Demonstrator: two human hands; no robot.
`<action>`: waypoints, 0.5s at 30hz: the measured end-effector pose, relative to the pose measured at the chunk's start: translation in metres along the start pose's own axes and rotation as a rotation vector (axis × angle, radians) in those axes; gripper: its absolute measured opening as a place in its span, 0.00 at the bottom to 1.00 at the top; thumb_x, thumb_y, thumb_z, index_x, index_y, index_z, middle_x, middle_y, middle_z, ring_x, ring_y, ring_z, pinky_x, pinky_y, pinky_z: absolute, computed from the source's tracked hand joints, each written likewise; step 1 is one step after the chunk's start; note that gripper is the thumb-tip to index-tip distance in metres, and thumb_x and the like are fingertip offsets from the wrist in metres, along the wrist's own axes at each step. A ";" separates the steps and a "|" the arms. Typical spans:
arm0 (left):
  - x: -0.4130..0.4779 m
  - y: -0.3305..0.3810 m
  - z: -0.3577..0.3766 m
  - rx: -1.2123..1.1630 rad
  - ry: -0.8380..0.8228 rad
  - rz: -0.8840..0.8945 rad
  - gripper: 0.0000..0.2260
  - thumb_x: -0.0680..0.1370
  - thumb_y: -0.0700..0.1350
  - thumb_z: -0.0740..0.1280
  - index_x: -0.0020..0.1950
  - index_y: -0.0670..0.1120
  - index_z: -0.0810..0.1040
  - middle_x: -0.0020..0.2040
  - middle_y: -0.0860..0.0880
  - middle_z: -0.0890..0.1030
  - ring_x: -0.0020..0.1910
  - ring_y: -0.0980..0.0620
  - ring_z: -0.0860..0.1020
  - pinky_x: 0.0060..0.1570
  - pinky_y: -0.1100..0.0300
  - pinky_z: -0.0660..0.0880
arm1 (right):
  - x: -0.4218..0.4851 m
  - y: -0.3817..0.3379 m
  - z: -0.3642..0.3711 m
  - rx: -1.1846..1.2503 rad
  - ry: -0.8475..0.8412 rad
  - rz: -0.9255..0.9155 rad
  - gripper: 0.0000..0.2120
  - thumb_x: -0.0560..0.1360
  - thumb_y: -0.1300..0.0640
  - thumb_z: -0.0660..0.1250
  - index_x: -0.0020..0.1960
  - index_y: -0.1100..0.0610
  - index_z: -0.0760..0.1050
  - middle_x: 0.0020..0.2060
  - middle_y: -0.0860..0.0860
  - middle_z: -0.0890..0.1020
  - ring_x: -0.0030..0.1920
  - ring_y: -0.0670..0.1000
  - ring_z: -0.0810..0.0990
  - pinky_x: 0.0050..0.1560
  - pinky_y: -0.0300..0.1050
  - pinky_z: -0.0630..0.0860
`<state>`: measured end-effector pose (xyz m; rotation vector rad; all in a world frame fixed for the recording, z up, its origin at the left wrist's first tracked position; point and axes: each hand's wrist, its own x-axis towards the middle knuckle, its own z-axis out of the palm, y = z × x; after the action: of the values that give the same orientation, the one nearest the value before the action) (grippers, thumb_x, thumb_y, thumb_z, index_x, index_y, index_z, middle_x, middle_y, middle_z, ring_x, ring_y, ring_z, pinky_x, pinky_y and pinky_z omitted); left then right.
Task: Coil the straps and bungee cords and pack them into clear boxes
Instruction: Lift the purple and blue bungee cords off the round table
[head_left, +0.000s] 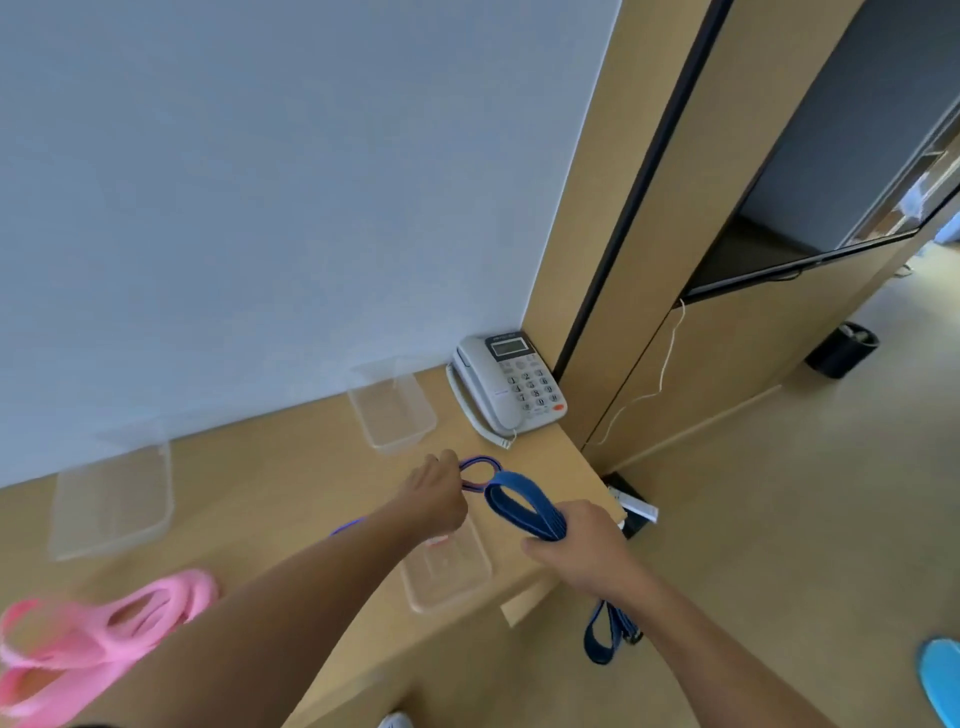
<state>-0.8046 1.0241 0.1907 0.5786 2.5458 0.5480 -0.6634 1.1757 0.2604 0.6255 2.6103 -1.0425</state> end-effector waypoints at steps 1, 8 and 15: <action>0.012 0.000 0.001 0.013 0.002 0.007 0.08 0.79 0.37 0.58 0.56 0.45 0.65 0.54 0.44 0.68 0.55 0.39 0.74 0.51 0.50 0.70 | 0.012 0.000 -0.002 -0.094 -0.032 -0.021 0.15 0.71 0.51 0.69 0.32 0.52 0.65 0.28 0.47 0.68 0.29 0.47 0.66 0.33 0.42 0.63; 0.060 -0.006 0.003 0.034 -0.154 0.042 0.23 0.80 0.48 0.67 0.73 0.43 0.67 0.66 0.40 0.69 0.67 0.38 0.69 0.64 0.51 0.67 | 0.069 -0.007 -0.007 -0.587 -0.220 -0.190 0.04 0.72 0.53 0.64 0.42 0.53 0.74 0.35 0.49 0.78 0.39 0.53 0.79 0.37 0.47 0.73; 0.046 -0.026 -0.030 -0.247 0.102 -0.033 0.16 0.82 0.50 0.66 0.68 0.47 0.80 0.61 0.48 0.84 0.63 0.48 0.78 0.62 0.59 0.70 | 0.114 -0.031 0.025 -0.849 -0.274 -0.601 0.15 0.77 0.45 0.66 0.55 0.55 0.75 0.47 0.54 0.82 0.48 0.59 0.80 0.42 0.48 0.66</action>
<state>-0.8654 1.0164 0.1866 0.4289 2.5245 0.8846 -0.7762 1.1717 0.2165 -0.4778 2.6679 -0.0284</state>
